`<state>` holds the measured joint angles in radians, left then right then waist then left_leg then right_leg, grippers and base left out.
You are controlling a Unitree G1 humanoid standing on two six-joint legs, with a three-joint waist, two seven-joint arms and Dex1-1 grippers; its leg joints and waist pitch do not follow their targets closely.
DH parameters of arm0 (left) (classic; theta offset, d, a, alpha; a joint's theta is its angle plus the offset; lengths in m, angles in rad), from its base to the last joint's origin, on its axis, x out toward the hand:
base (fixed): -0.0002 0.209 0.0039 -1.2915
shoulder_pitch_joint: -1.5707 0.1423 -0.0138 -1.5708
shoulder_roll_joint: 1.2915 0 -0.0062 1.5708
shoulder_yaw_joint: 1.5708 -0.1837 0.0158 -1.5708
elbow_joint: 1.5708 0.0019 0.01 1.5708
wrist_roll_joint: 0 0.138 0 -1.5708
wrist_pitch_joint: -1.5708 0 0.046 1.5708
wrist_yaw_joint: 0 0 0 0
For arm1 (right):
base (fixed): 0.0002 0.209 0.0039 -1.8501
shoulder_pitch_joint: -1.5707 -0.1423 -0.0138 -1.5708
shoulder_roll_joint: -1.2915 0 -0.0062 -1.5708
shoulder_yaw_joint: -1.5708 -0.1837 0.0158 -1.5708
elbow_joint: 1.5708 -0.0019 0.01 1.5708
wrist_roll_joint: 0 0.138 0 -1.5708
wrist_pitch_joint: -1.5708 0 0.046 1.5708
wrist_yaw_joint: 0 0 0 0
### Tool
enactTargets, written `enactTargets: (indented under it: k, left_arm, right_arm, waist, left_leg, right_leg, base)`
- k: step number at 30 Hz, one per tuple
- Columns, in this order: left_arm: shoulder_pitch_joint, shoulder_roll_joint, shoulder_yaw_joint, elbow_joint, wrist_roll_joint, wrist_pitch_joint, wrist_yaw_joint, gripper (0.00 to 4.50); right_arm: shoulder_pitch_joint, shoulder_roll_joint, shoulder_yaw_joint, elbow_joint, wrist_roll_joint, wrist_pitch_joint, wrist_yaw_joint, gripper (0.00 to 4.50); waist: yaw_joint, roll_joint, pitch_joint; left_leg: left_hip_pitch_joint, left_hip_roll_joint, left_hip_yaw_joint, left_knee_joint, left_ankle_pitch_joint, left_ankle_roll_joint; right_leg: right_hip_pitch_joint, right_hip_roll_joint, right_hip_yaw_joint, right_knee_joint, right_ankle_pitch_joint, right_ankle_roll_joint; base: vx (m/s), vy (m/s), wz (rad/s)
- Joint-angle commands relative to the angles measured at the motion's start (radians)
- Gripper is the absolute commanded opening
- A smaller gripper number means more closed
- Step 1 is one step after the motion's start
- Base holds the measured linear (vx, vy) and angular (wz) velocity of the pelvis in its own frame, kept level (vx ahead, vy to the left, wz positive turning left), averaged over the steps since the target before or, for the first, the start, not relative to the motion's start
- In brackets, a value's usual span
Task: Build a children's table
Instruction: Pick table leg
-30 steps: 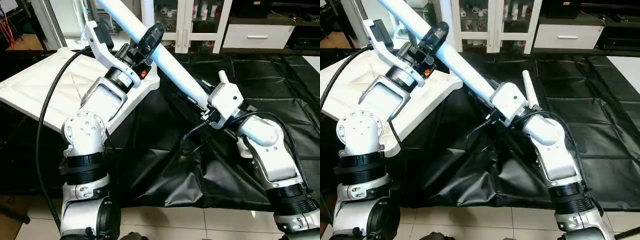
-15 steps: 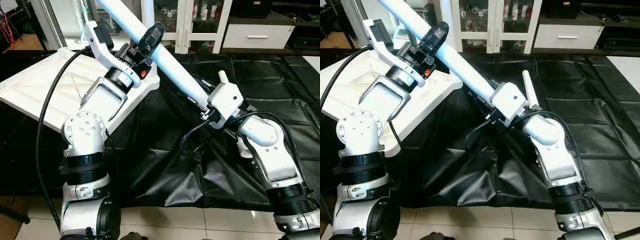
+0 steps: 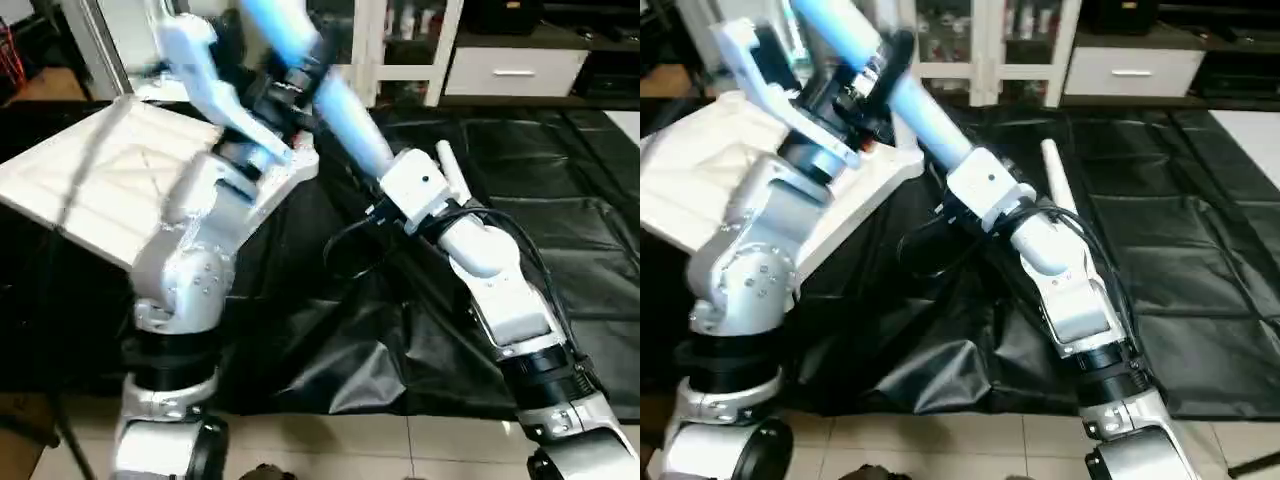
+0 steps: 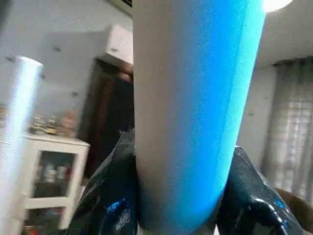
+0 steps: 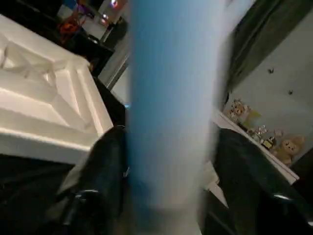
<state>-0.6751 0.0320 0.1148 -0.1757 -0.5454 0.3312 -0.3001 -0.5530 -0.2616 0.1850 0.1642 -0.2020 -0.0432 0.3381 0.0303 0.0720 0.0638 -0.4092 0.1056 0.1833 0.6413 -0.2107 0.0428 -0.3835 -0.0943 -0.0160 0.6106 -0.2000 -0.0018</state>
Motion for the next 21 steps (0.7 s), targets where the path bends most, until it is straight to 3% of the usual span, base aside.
enactTargets:
  k: [1,11,21]
  left_arm:
    - [-0.011,0.007,0.007,0.004,0.01,-0.019,-0.002,1.64]
    - [0.0,-0.006,-0.021,0.002,0.065,-0.118,-0.014,1.64]
    - [0.005,-0.034,-0.048,0.019,0.093,-0.184,-0.01,1.64]
  right_arm:
    - [-0.008,-0.009,-0.019,0.007,0.002,0.003,0.001,3.07]
    - [-0.049,-0.008,0.006,0.079,-0.1,-0.004,-0.114,3.88]
    - [-0.093,0.052,0.022,0.085,-0.098,-0.027,-0.142,3.91]
  waist:
    - [-0.007,-0.005,-0.076]
    - [-0.005,-0.009,-0.078]
    - [-0.006,-0.006,-0.079]
  left_leg:
    - [0.042,0.106,-0.052,-0.103,-0.186,-0.006]
    - [0.04,0.103,-0.05,-0.098,-0.16,0.002]
    - [0.041,0.105,-0.049,-0.099,-0.177,0.008]
  right_leg:
    - [0.031,-0.05,0.022,-0.045,0.022,-0.232]
    - [0.033,-0.053,0.022,-0.044,0.038,-0.238]
    - [0.032,-0.053,0.023,-0.043,0.04,-0.236]
  base:
    - [0.0,0.0,0.0]
    - [0.0,0.0,0.0]
    - [0.0,0.0,0.0]
